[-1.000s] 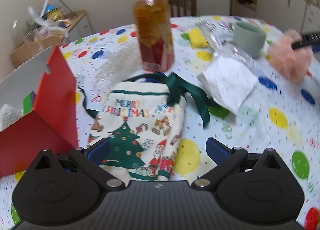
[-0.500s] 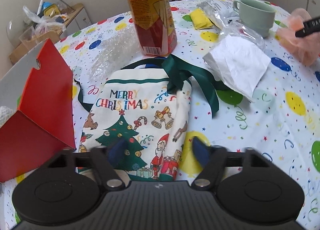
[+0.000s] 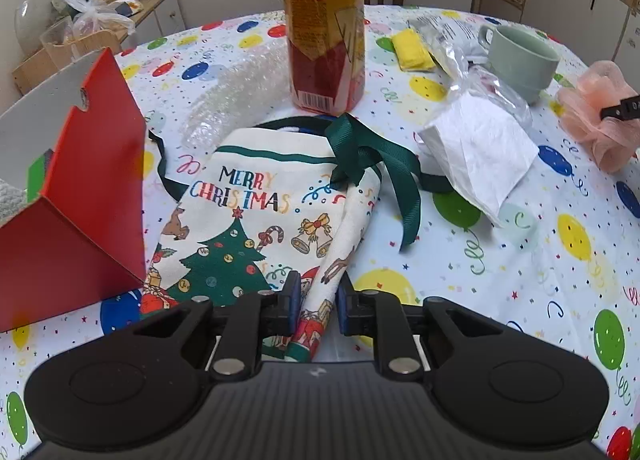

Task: Organize soft objects
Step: 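Grasp the pink bath puff with the right tool while the left tool approaches the Christmas bag, then grasp the Christmas cloth bag edge with the left tool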

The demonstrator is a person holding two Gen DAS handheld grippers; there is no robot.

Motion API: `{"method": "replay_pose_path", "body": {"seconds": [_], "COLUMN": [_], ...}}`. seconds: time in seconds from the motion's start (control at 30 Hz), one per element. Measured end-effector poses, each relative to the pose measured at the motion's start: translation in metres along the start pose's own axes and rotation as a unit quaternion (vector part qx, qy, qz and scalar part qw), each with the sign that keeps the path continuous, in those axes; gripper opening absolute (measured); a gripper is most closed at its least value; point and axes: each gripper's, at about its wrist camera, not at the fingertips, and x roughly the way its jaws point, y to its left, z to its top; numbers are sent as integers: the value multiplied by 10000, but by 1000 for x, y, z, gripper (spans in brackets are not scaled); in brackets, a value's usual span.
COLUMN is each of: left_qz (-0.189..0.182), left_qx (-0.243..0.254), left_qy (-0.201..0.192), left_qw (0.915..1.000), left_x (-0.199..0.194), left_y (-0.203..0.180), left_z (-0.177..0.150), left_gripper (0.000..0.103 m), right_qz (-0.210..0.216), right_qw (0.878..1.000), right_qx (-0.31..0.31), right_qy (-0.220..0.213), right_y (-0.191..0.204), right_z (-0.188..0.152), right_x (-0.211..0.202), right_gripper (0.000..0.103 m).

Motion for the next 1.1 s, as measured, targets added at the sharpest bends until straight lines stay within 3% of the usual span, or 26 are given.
{"method": "replay_pose_path", "body": {"seconds": [0.33,0.7,1.1], "left_qz": [-169,-566,-689], "left_qx": [-236,-709,-407], "left_qy": [-377,-686,-607], "left_qw": [9989,9935,9949], "left_x": [-27,-60,-70], "left_y": [14,39,50], "left_z": [12,28,26], "left_gripper": [13,10,10], "right_qz": [188,803,1267], "right_qw": [9993,9955,9897], "right_qx": [191,224,-43], "right_qy": [-248,-451,-664], "right_y": [-9,0,44], "right_z": [-2,-5,-10], "right_x": [-44,-121,-160], "right_gripper": [22,22,22]}}
